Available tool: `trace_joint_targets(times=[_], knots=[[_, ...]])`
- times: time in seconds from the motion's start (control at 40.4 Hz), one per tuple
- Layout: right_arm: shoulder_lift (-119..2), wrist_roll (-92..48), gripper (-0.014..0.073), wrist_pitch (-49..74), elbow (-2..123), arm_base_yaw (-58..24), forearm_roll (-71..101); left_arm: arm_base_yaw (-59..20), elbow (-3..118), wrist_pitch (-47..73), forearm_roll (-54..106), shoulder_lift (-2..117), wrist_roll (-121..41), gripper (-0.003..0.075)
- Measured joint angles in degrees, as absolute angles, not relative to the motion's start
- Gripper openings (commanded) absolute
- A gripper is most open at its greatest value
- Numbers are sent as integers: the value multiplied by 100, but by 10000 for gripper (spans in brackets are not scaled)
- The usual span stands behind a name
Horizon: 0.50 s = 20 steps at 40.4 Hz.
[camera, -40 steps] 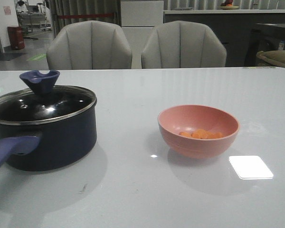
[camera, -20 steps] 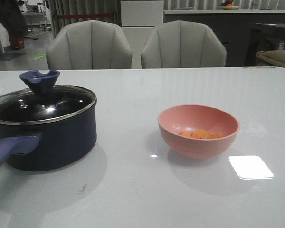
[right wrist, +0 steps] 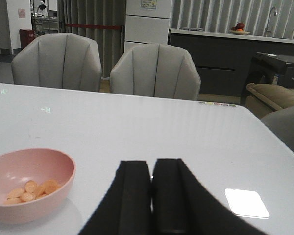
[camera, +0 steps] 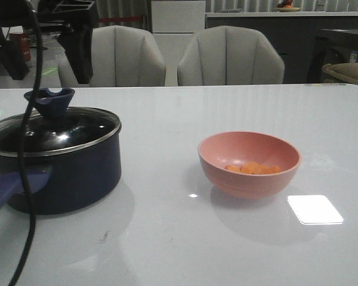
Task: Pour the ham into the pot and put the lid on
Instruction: 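Lower the left gripper onto the purple lid knob and grasp it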
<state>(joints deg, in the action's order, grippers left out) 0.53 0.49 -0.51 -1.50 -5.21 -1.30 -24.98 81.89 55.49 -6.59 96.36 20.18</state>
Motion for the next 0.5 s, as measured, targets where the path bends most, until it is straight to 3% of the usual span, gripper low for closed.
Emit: trace_joint_targets(times=[0.495], knots=[[53,49,160,-51,-150,-521,-130,-2498,8239,5661,-803,10105,2418,614]])
